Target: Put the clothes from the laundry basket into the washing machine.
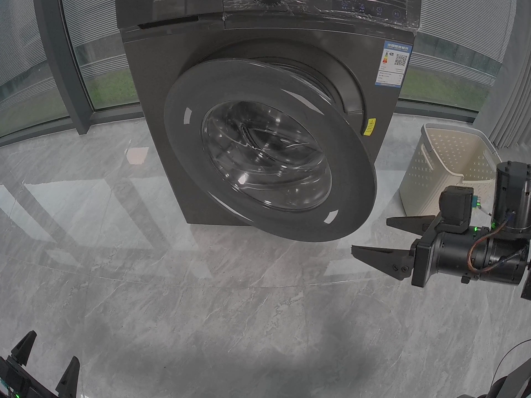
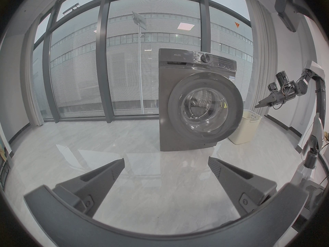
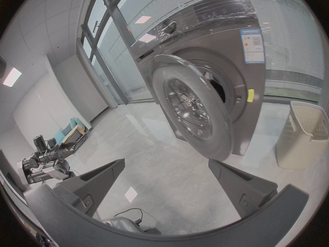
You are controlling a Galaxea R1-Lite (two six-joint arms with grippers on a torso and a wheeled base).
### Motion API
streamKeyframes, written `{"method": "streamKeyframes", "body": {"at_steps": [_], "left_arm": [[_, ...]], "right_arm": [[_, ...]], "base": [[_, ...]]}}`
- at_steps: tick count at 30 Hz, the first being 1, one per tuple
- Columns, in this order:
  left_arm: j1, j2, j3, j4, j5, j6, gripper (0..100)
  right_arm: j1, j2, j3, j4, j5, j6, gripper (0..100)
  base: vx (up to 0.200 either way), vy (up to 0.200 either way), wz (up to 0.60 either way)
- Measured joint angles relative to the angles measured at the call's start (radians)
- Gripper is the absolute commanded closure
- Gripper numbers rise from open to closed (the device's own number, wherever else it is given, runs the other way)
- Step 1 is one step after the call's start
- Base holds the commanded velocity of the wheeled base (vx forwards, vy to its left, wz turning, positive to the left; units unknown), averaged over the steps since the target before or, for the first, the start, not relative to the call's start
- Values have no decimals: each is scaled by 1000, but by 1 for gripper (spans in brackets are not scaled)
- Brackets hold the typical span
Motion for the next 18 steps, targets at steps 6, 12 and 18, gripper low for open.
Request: {"method": "streamKeyframes", "body": {"at_steps": [6,12,18], "left_arm": [[0,0,0,1,0,0,0],[0,0,0,0,0,-1,0],[-1,0,0,1,0,-1,0]], "right_arm": [[13,47,-41,-16,-3,0,0],[6,115,-92,-92,-11,-2,0],[-65,190,-167,-176,-42,-10,0]], "base": [[200,0,0],[167,0,0],[0,0,0]]}}
